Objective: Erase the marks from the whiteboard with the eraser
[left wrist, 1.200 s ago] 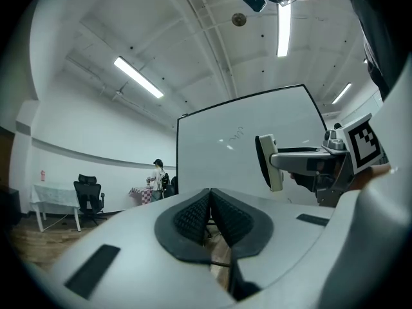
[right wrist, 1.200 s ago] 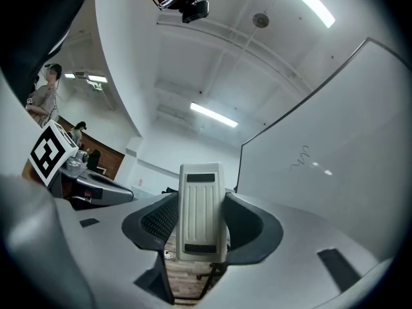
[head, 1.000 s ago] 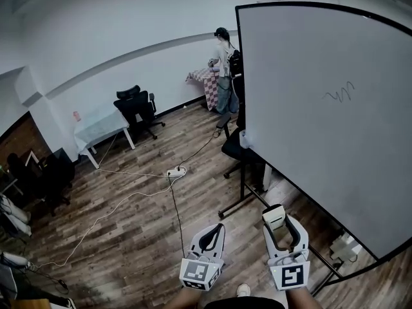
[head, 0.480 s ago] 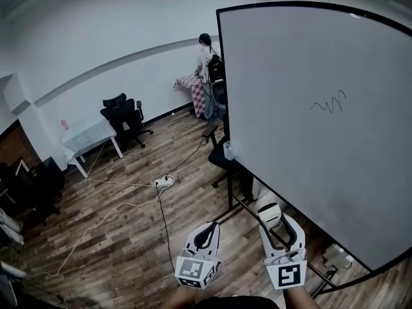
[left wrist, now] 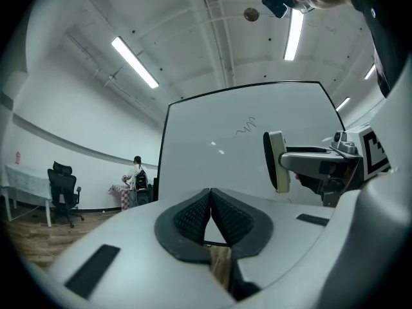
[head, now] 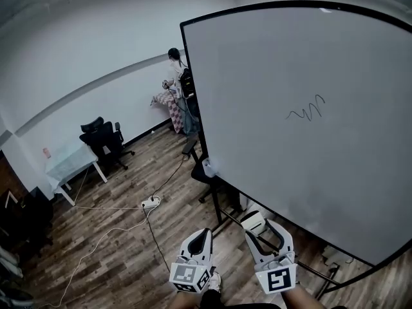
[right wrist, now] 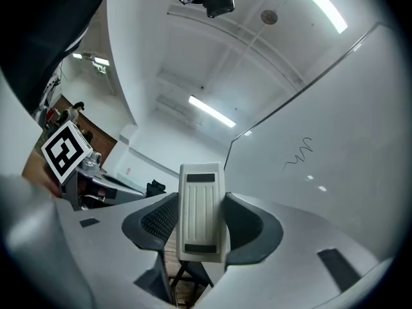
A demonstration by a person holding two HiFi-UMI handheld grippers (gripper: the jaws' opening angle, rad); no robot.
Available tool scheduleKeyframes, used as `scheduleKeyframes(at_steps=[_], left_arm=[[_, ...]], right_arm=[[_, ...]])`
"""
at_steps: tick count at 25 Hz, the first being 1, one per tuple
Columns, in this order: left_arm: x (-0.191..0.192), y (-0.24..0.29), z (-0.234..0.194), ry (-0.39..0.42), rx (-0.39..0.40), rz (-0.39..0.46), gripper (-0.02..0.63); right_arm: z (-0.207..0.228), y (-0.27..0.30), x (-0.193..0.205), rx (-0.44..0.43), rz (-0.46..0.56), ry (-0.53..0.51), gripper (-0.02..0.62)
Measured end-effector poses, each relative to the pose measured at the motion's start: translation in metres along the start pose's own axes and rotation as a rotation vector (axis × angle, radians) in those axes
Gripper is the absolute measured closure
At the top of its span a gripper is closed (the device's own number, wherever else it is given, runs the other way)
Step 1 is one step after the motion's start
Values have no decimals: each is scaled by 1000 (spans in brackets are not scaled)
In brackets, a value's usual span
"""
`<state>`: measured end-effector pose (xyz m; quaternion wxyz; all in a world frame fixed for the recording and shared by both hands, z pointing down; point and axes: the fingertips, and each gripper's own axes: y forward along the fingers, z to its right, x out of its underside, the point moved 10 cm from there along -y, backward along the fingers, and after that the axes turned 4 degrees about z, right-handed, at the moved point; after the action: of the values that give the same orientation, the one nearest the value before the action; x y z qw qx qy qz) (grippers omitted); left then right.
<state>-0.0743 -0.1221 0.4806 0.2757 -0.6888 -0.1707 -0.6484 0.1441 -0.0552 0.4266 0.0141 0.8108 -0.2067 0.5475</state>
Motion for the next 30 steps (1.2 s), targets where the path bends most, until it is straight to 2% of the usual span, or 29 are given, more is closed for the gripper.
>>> scheduleKeyframes(at_steps=[3,12,21,25,30], left_arm=[[3,30,-6,2,47,7,586],[0,116,-38,4,193,38,586],[-2,196,-58,-15,406,58,586],[-2,228,-68,-17,484,69,586],[0,262,-72,-8,599,77,586]], right_arm=[[11,17,4,48,16,-9,350],[47,68,15,196,-32,-85,350],[74,113,14,379,-72,-160,350],[83,129,15,447,-130,-209,350],[92,151,15,543,-130,-263,350]])
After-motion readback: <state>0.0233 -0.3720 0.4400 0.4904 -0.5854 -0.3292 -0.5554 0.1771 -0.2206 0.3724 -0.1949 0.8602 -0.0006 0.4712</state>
